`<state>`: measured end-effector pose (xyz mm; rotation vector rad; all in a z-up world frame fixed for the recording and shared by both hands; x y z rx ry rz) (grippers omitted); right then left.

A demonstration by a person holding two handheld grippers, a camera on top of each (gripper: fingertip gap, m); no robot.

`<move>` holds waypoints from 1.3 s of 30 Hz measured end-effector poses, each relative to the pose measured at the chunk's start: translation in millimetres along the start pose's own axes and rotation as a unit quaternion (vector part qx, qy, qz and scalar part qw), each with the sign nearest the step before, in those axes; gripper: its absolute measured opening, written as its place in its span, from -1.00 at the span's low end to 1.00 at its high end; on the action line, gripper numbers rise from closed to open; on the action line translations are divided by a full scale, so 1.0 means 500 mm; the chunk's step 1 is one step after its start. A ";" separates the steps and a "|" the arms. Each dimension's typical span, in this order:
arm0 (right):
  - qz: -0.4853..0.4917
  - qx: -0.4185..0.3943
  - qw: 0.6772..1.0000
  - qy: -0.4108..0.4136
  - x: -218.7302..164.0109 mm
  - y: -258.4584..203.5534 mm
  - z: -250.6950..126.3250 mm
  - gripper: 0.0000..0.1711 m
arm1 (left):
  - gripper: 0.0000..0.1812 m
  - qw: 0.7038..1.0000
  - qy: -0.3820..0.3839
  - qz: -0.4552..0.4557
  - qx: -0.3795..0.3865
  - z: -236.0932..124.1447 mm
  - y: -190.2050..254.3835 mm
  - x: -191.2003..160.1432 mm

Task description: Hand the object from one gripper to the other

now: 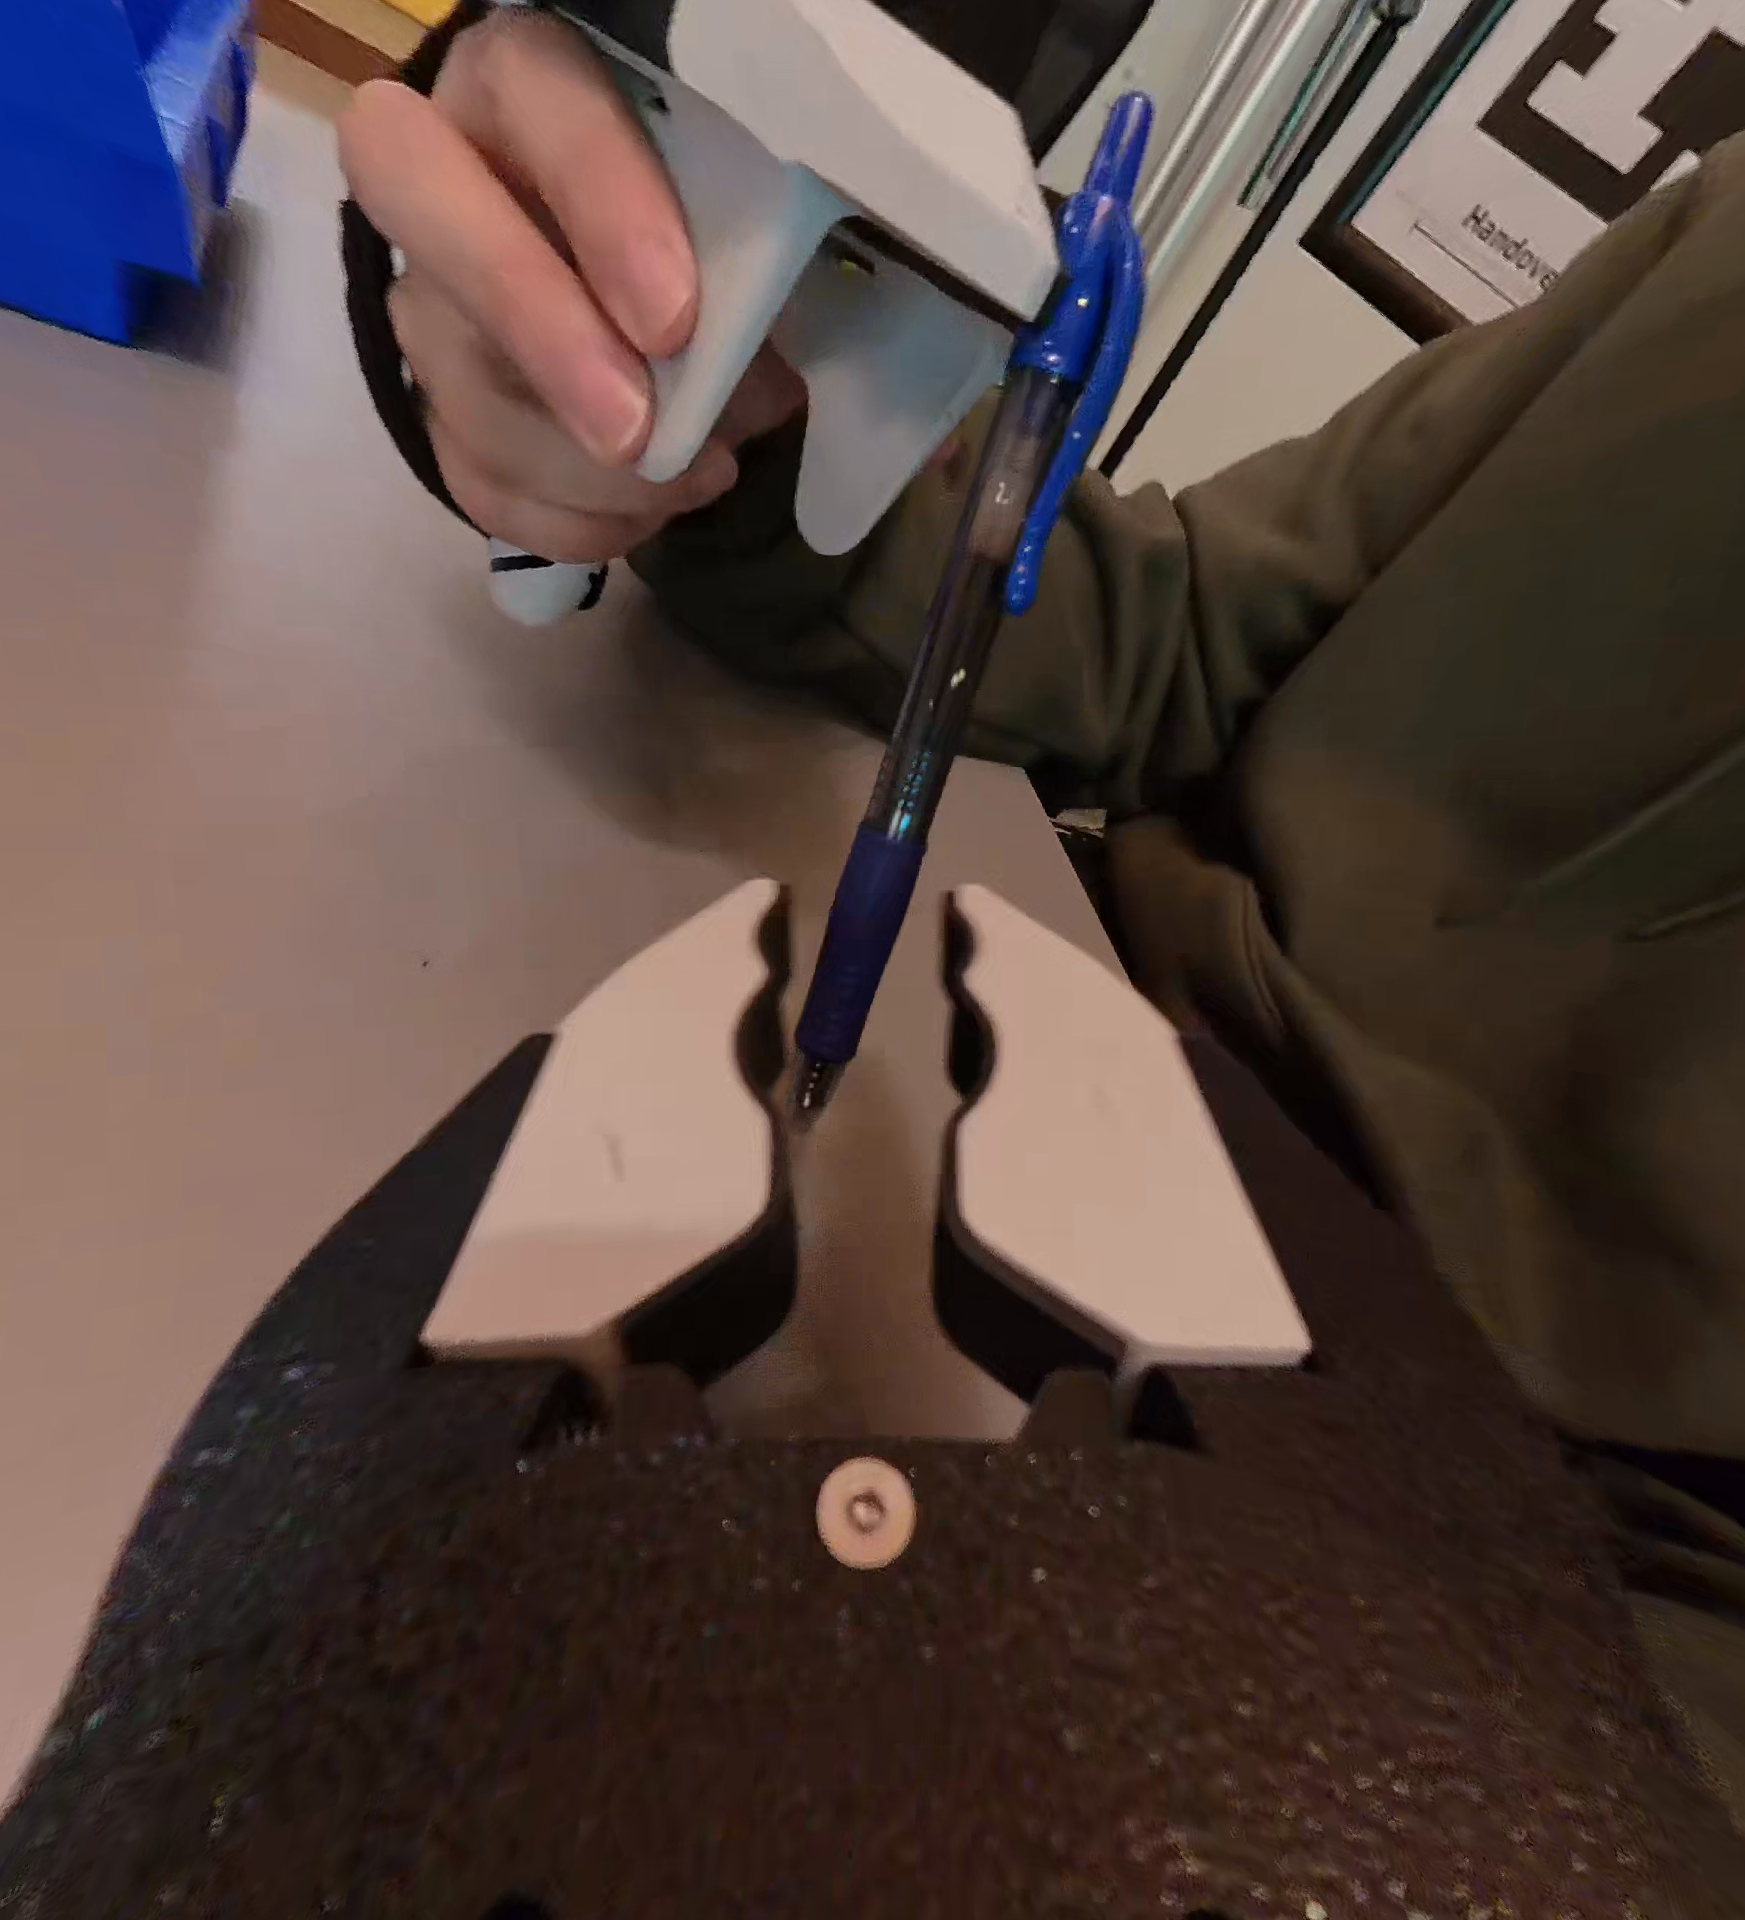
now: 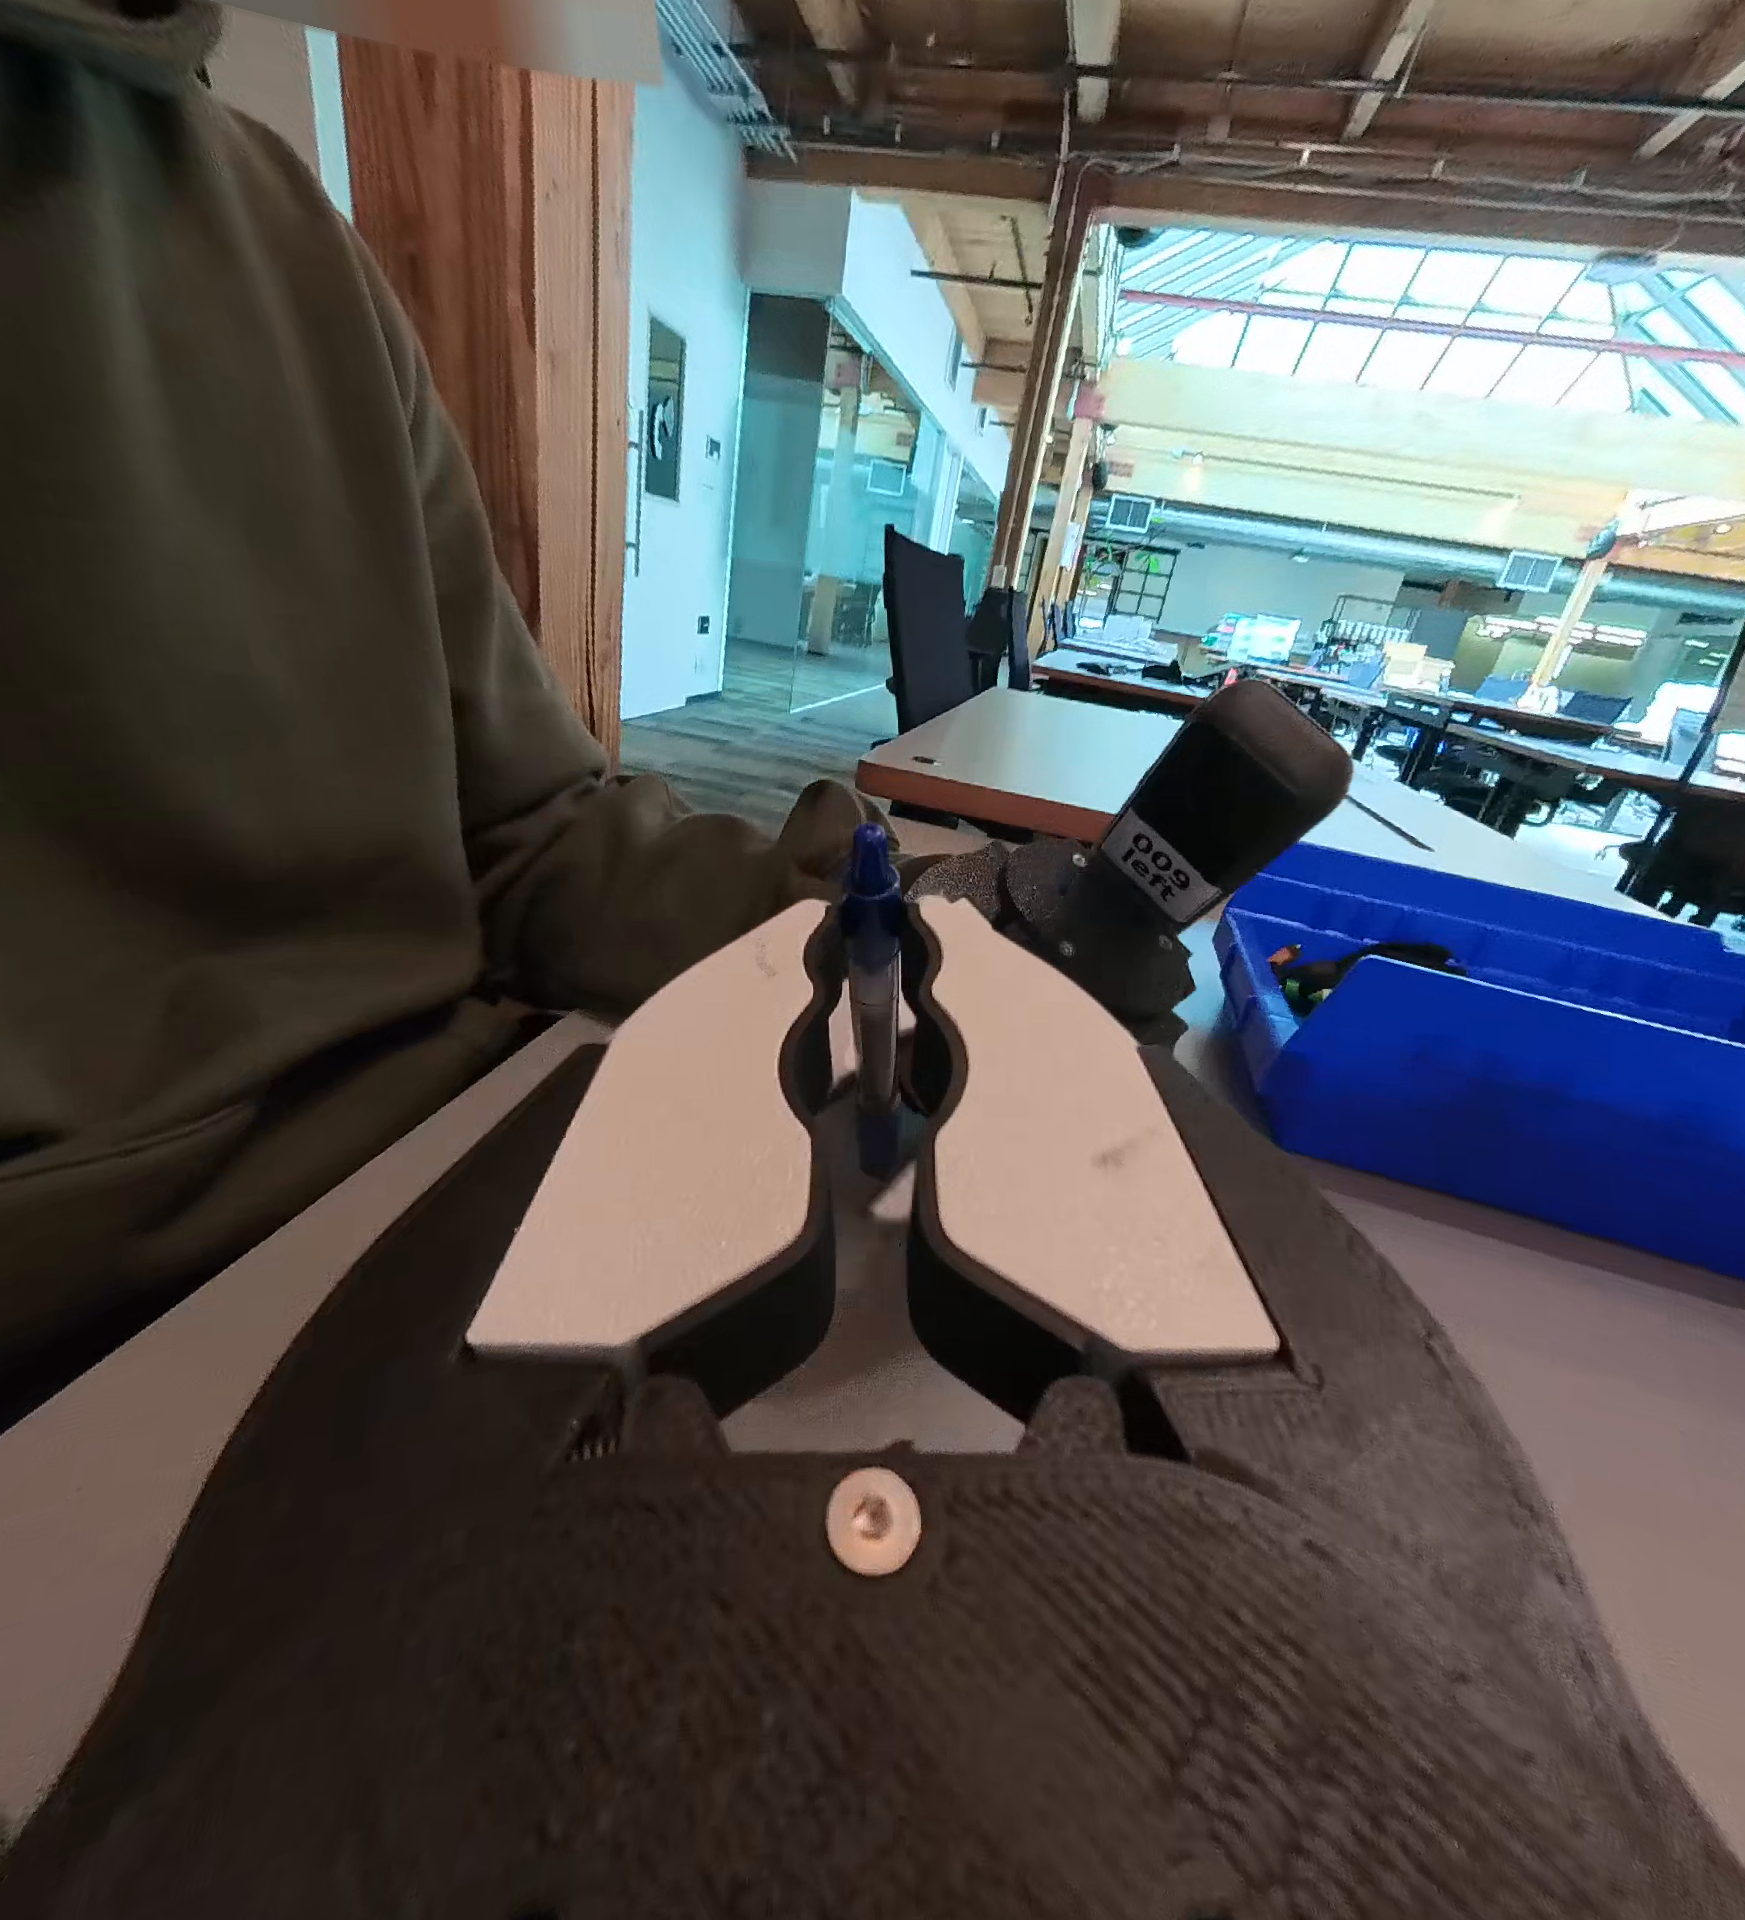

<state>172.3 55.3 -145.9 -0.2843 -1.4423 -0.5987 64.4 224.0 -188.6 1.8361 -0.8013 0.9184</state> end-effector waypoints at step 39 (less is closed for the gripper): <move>0.014 -0.018 0.998 0.055 0.008 0.008 -0.014 -0.83 | -0.63 0.996 0.085 -0.012 -0.021 -0.007 -0.004 0.012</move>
Point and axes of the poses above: each gripper's, where its closed fingertips meet, z out along the fingers, x out of its top, y = z × x across the jaws, the point moved 10 cm from there along -z, back along the fingers, and after that the axes turned 7 degrees about x, right-handed, at the moved point
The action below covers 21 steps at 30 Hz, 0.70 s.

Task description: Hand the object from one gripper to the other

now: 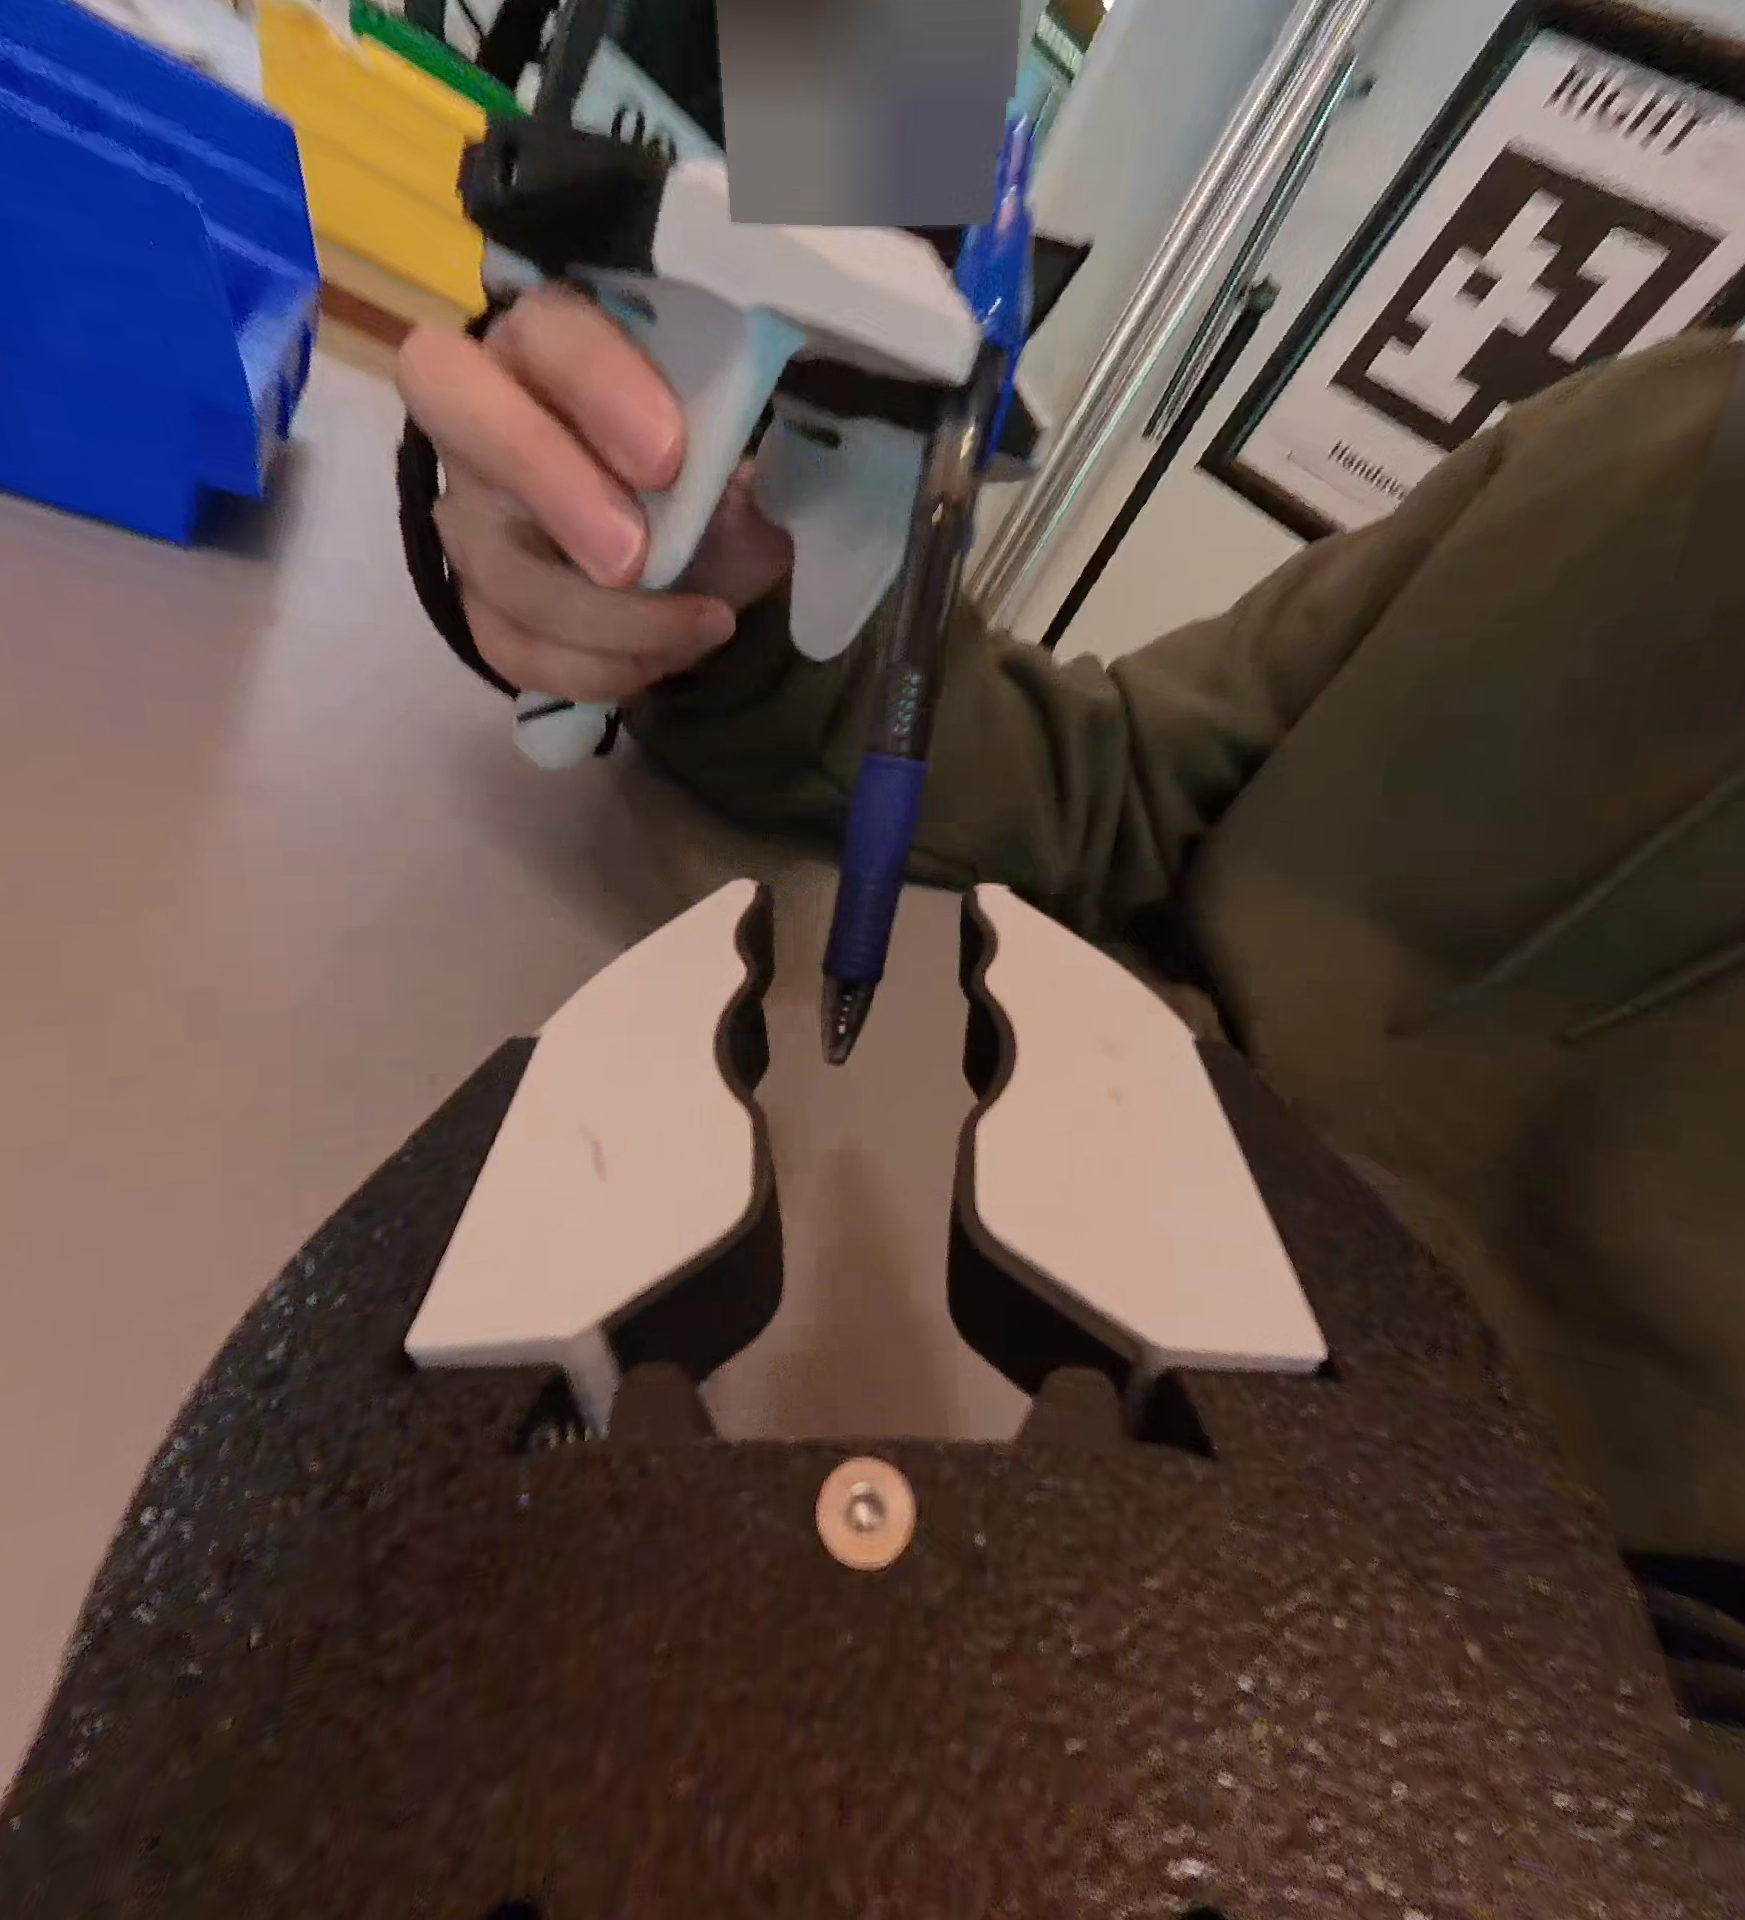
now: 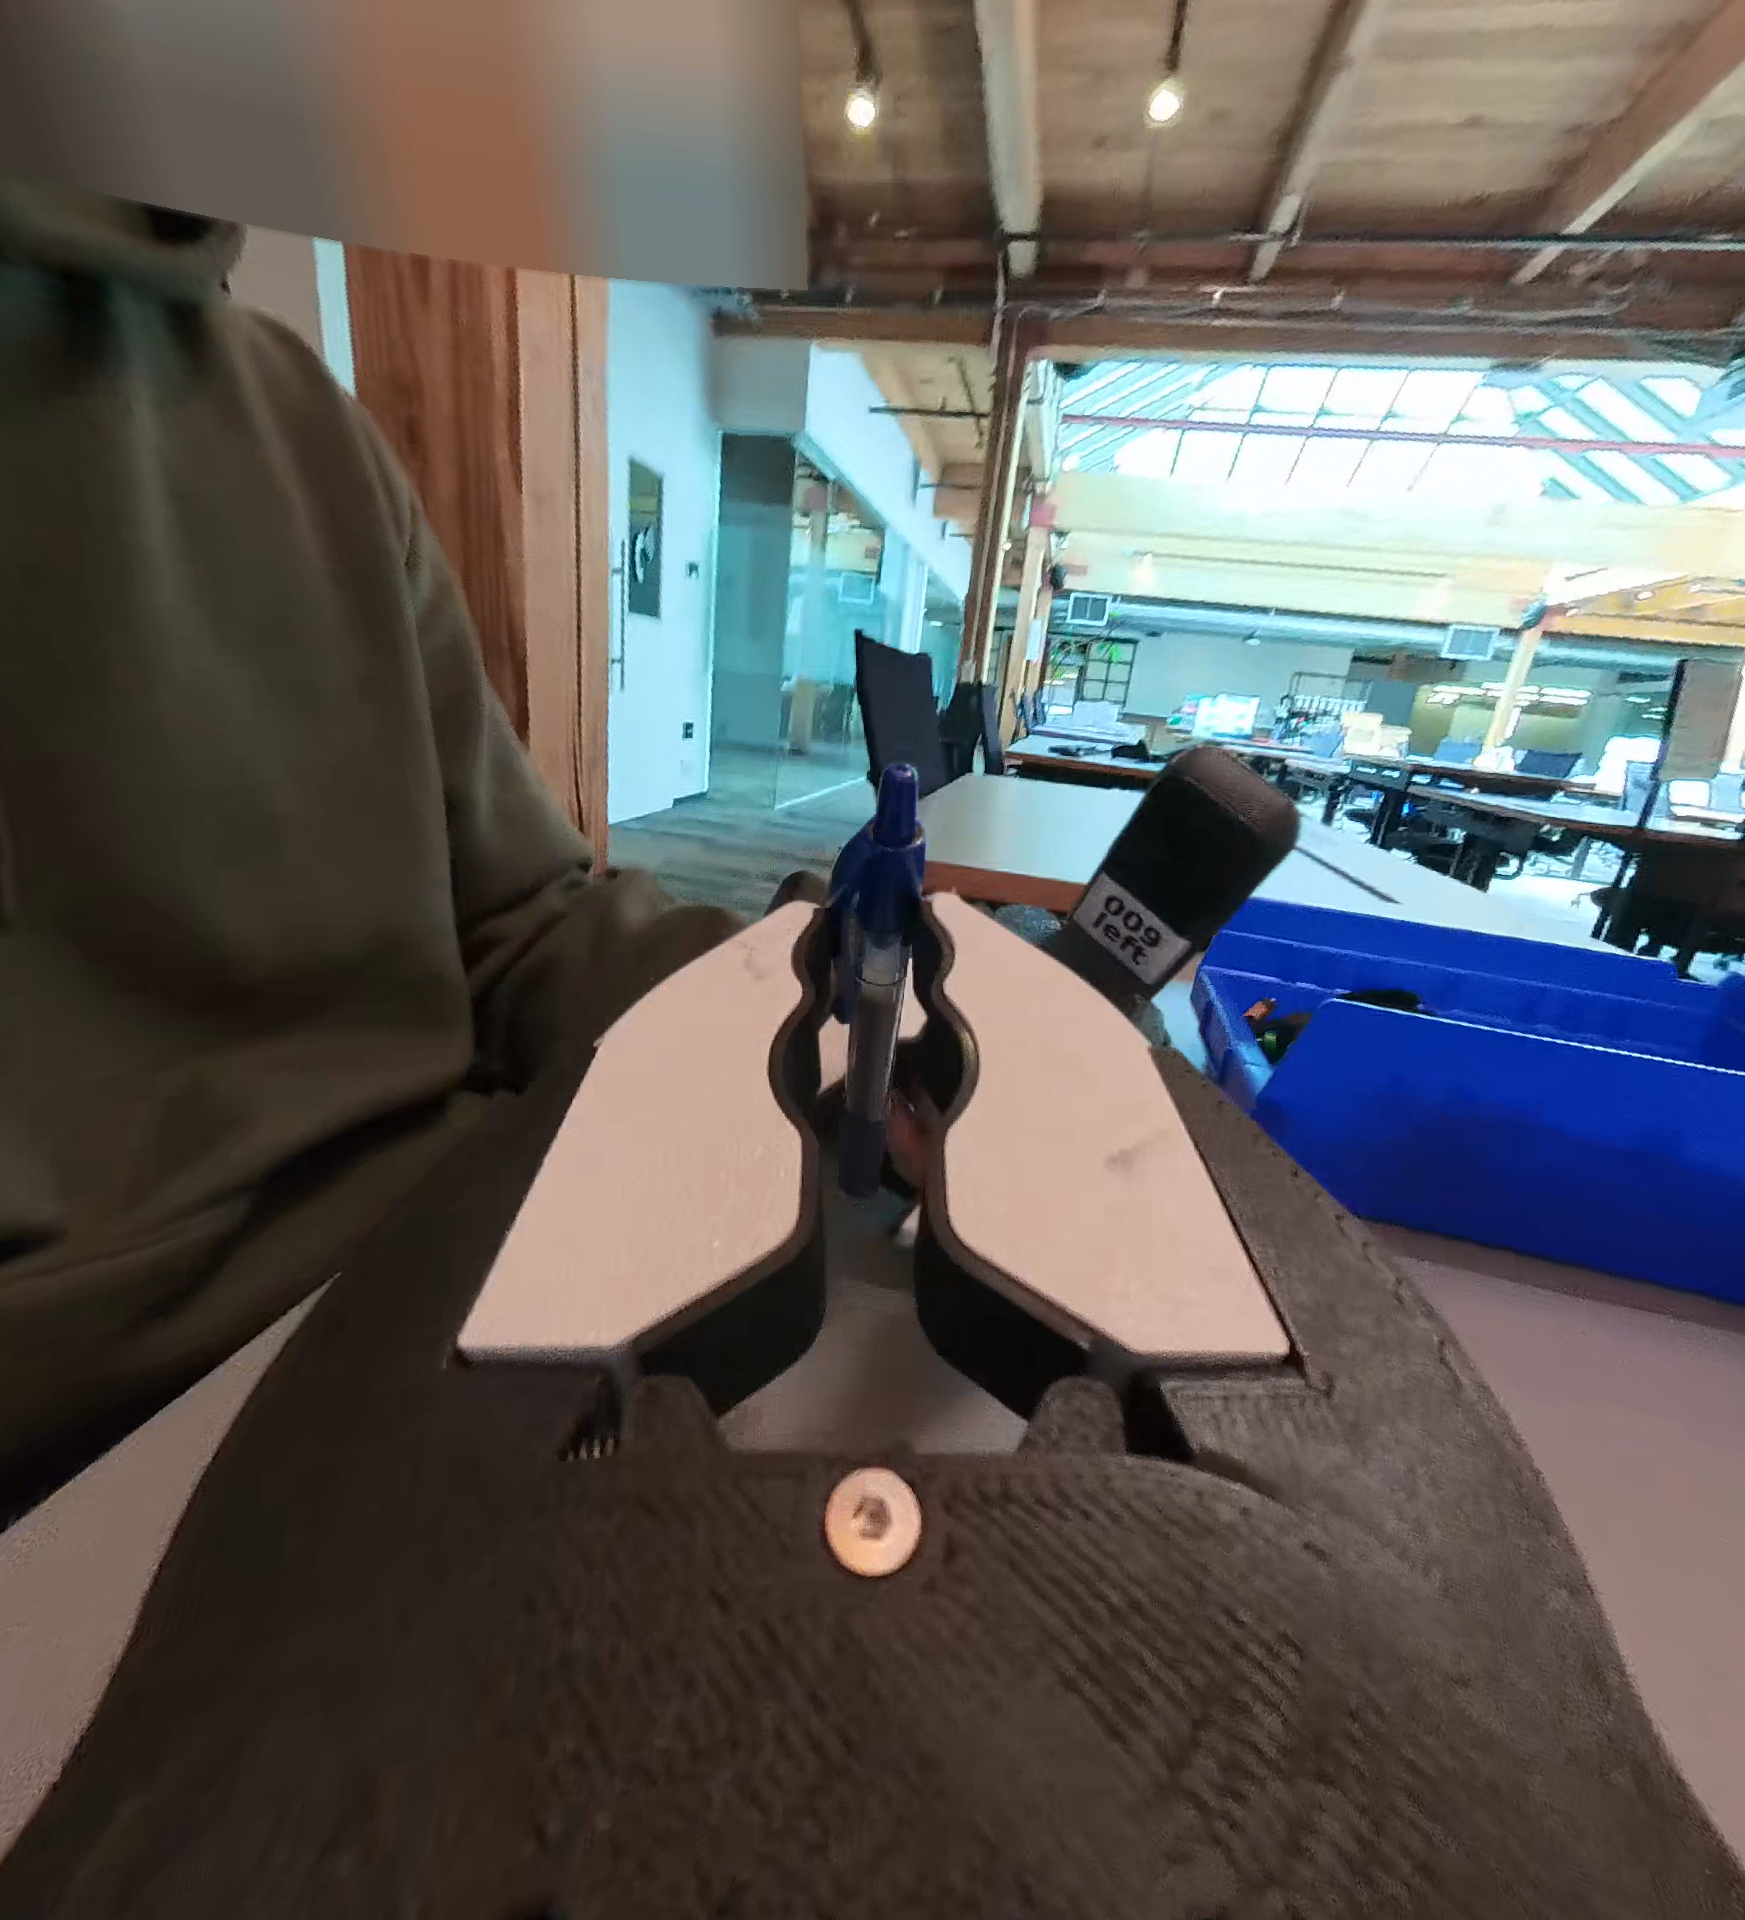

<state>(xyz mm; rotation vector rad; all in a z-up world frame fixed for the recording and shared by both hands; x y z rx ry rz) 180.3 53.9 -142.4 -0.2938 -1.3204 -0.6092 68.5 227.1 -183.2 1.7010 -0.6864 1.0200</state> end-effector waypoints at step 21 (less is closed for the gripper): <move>-0.179 -0.412 0.893 -0.032 0.006 0.033 -0.048 -0.40 | -0.88 0.837 -0.015 0.254 0.484 -0.018 -0.050 0.020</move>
Point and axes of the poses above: each gripper's, where its closed fingertips meet, z out along the fingers, x out of its top, y = z × x across the jaws, the point moved 10 cm from there along -z, back along the fingers, and after that the axes turned 7 degrees about x, right-handed, at the moved point
